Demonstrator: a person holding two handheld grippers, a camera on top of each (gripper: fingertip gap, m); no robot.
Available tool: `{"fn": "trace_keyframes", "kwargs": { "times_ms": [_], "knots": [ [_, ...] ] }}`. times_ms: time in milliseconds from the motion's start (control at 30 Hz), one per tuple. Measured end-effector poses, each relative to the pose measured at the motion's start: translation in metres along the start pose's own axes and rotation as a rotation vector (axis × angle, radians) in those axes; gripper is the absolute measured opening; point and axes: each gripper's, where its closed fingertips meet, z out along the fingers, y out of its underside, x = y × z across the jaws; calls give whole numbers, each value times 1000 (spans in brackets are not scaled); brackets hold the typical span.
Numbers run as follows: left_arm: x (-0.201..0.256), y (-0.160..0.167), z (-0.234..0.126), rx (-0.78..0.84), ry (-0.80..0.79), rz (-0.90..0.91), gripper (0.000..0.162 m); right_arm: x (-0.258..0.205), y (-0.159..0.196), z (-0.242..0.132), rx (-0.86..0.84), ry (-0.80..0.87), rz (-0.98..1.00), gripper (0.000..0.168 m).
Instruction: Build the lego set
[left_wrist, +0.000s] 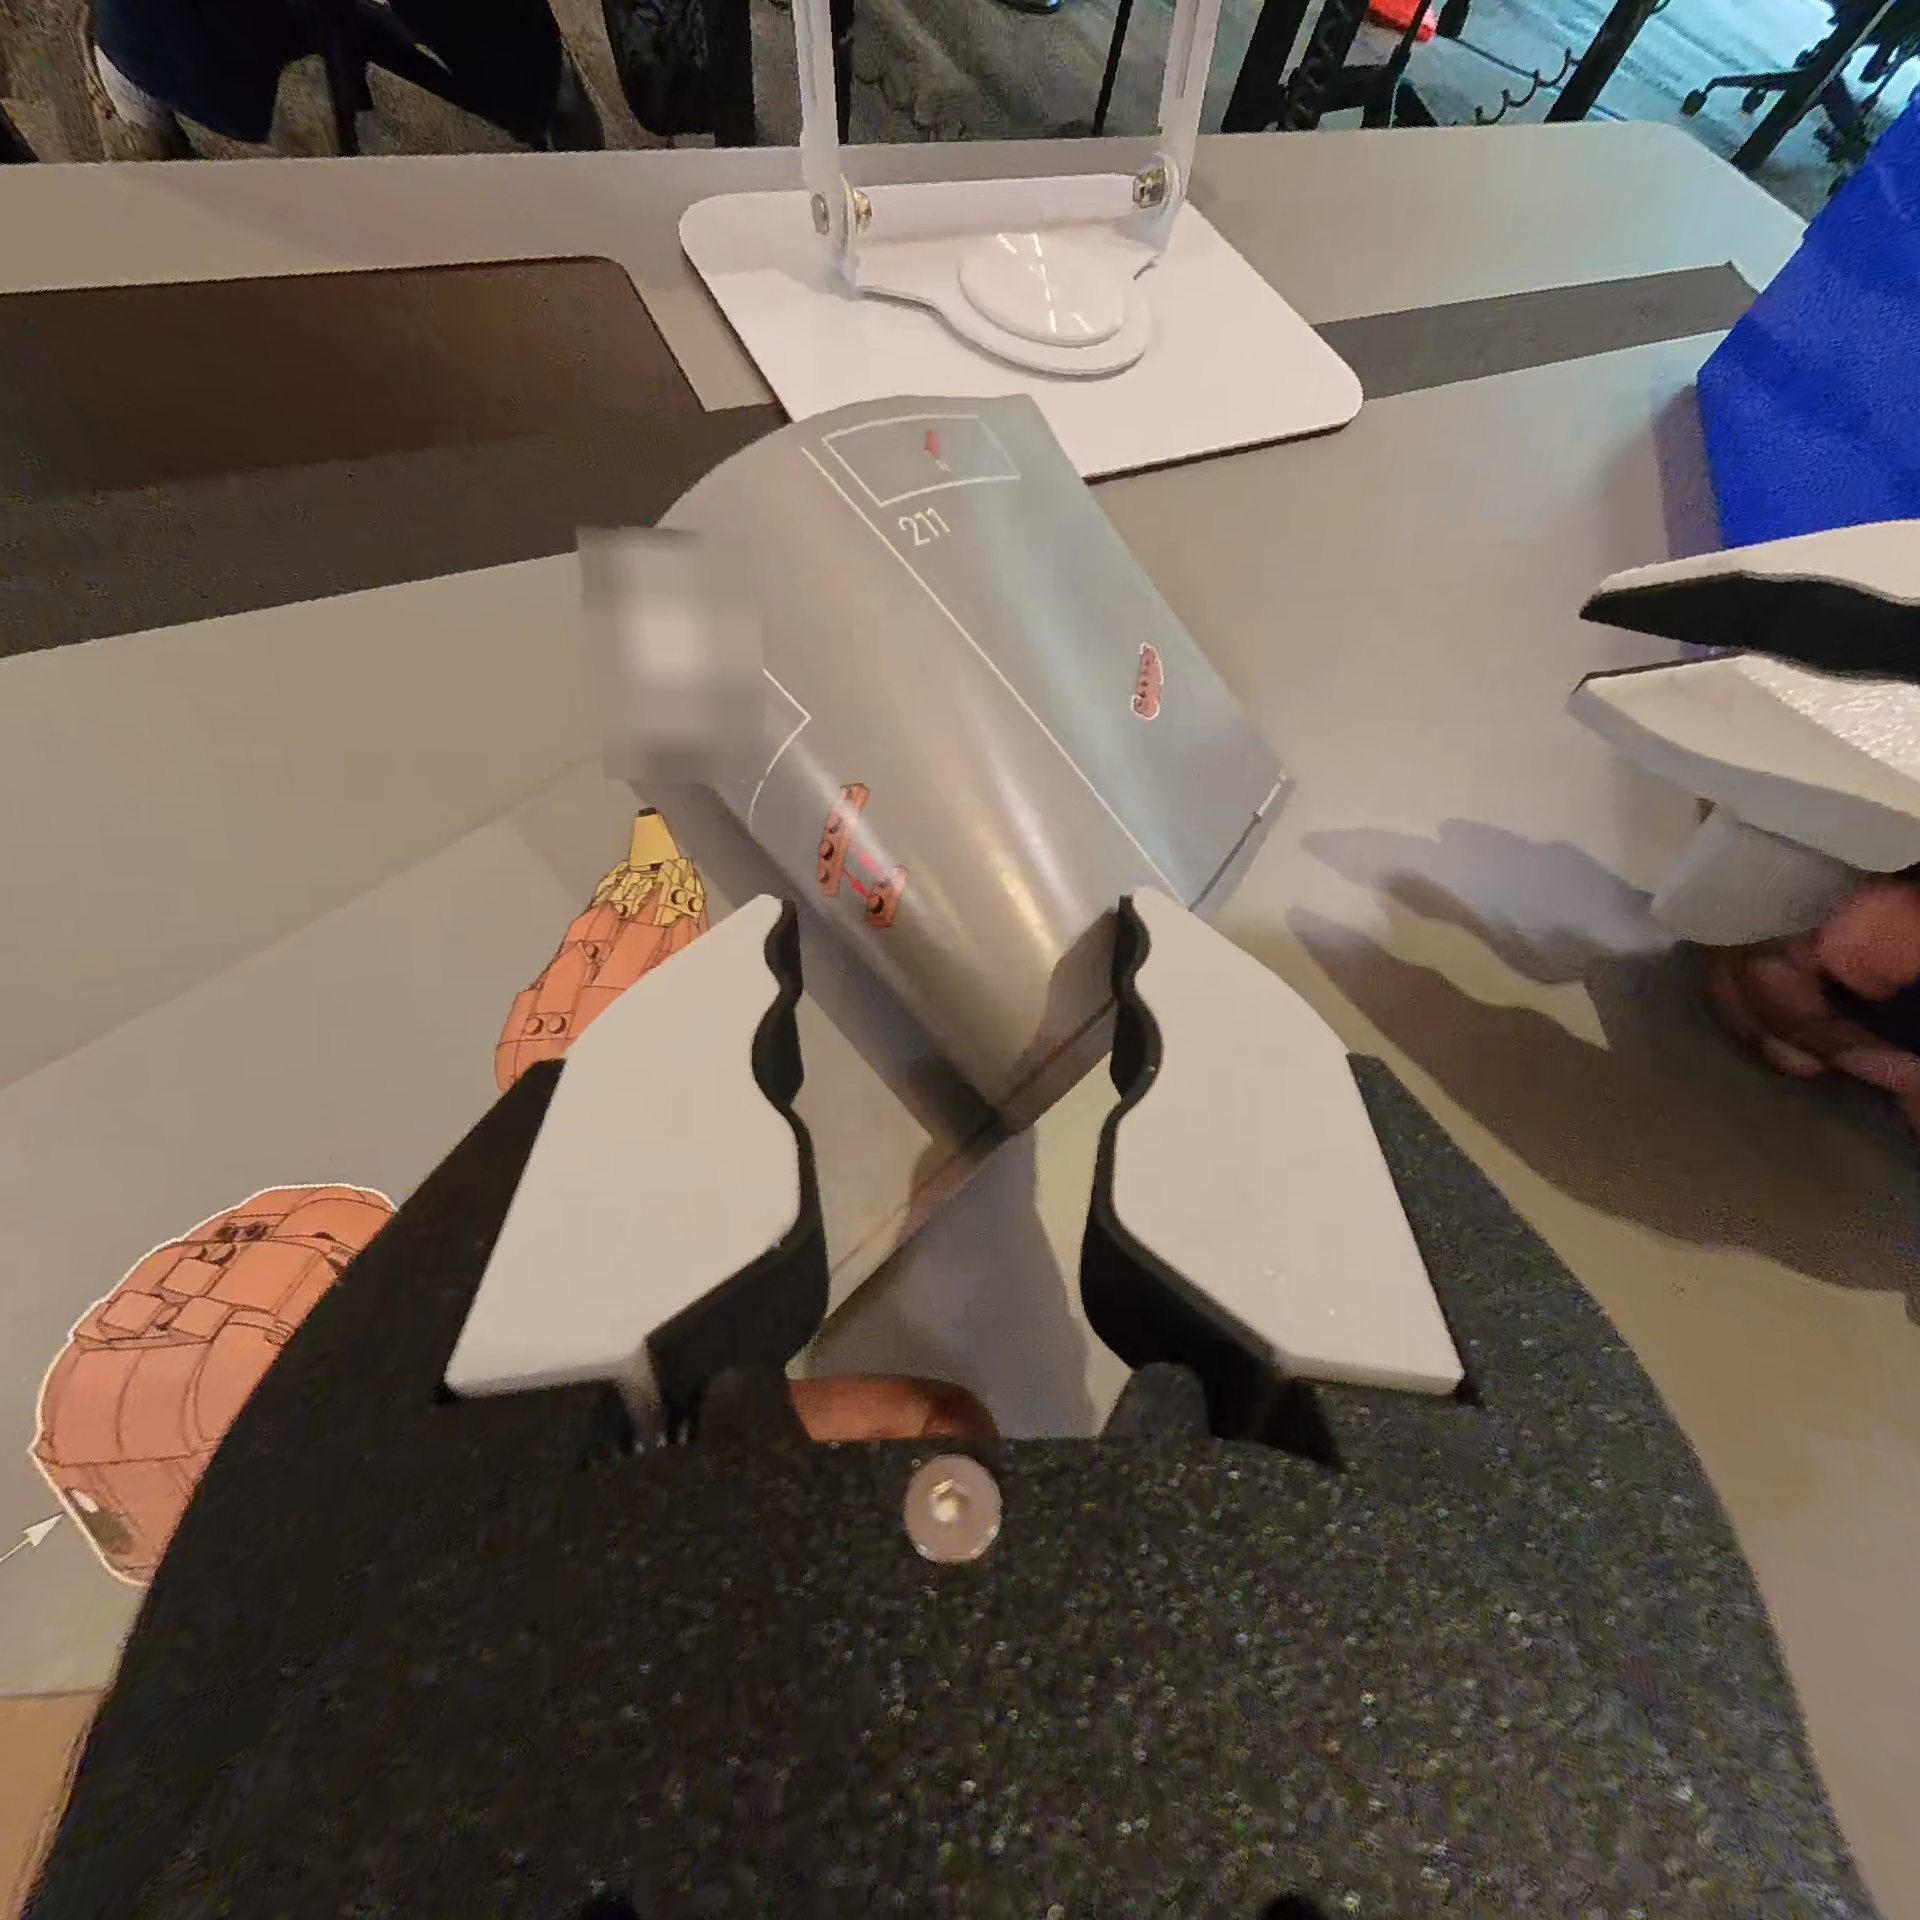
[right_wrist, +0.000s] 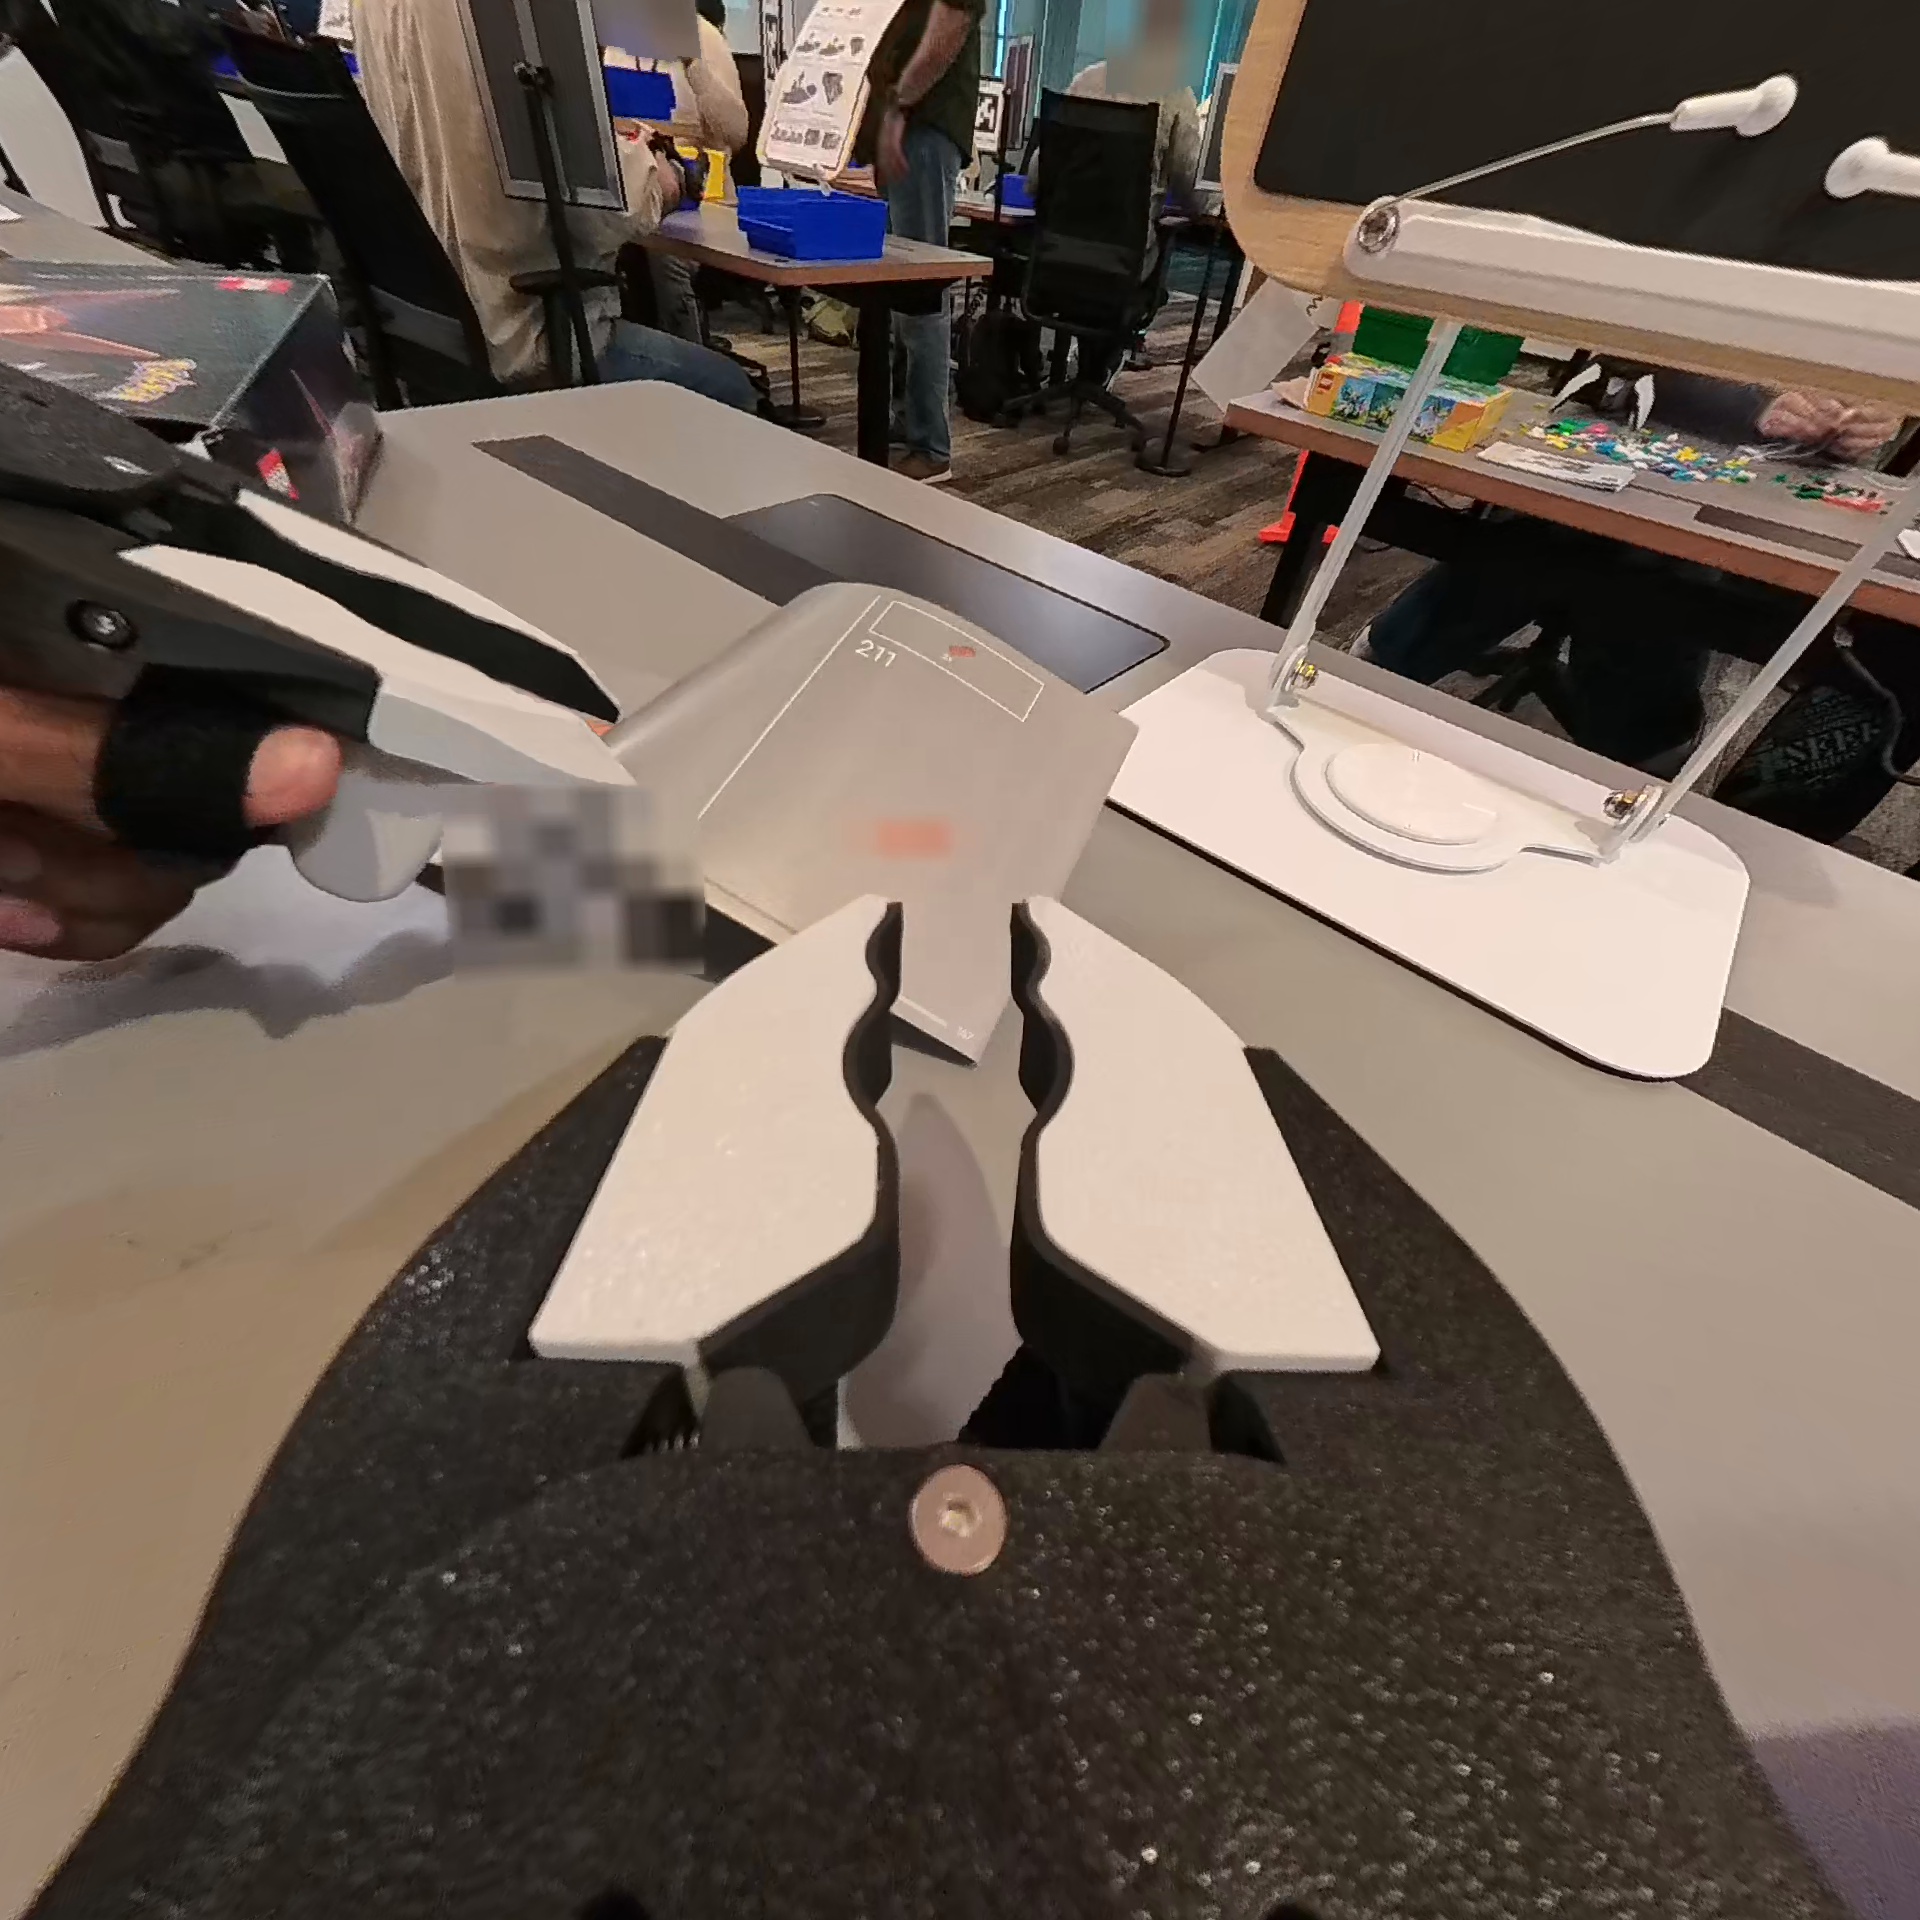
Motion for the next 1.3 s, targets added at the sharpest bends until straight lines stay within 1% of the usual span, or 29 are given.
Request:
{"fn": "trace_keyframes", "kwargs": {
  "times_ms": [200,333,433,500,633,733,800,867,1000,1300],
  "knots": [
    [-3,-1,-2,12,51,-80,55,1,1,0,-4,-6,10,20],
    [-13,0,-4,10,32,-109,50,1,2,0,-8,-11,18,20],
    [-14,-1,-6,21,39,-113,50,2,2,1,-11,-13,24,20],
    [-6,-8,-9,44,55,-79,52,2,2,1,-13,-11,25,20],
    [19,-18,-4,57,14,92,59,2,3,3,-22,-5,18,20],
    [22,-13,10,-4,-77,177,62,1,4,3,-29,-3,10,20],
    [14,-8,17,-35,-140,186,64,1,4,3,-27,-5,11,19],
    [8,-4,20,-51,-170,173,66,2,4,3,-29,-8,16,19],
    [-2,-1,17,-59,-178,132,66,1,4,4,-33,-16,22,20],
    [-10,0,7,-37,-85,-37,62,1,5,4,-38,-24,28,20]
  ]
}}
